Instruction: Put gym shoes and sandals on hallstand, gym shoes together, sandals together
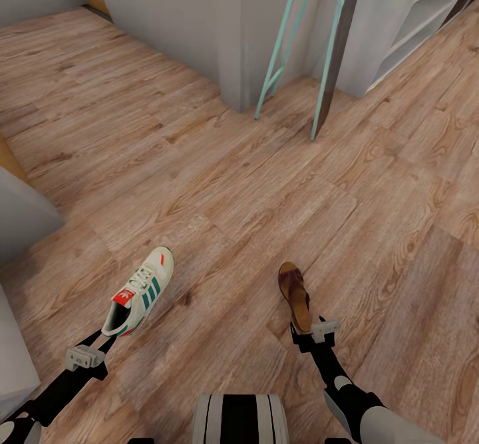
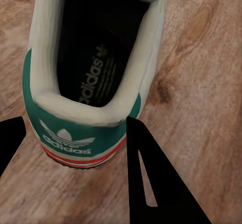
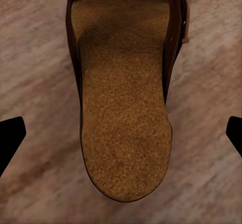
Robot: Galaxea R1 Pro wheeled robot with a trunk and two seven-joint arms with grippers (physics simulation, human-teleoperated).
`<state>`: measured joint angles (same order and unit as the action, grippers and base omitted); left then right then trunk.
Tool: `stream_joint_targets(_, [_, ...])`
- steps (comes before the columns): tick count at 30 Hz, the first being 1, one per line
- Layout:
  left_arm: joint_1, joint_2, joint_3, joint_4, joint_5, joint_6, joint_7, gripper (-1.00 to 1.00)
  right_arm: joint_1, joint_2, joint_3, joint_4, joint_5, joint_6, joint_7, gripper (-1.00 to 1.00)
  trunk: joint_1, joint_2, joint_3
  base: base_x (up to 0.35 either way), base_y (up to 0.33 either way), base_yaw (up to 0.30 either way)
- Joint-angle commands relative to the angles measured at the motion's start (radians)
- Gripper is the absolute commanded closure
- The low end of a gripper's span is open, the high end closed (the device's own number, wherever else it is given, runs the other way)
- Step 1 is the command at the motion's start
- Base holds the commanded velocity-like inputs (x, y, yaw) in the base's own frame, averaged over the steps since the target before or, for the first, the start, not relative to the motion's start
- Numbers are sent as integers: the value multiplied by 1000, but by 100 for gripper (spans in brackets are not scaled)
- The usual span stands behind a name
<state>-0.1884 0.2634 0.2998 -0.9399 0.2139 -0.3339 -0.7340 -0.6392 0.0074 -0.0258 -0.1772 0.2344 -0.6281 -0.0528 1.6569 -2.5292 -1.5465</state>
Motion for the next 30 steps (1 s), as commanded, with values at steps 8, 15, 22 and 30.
stream_joint_targets(8, [-1,0,1,1,7,1,-7,100,0,0,-3,1,10,-2,-6,-100,0,0,0,0,0,0])
stream_joint_targets(15, [-1,0,1,1,7,1,-7,100,0,0,-3,1,9,-2,-6,-100,0,0,0,0,0,0])
stream_joint_targets(22, [0,0,1,1,7,1,-7,100,0,0,-3,1,9,-2,-6,-100,1,-1,-12,0,0,0])
stream_joint_targets(30, [-1,0,1,1,7,1,-7,100,0,0,-3,1,9,-2,-6,-100,1,-1,-12,0,0,0])
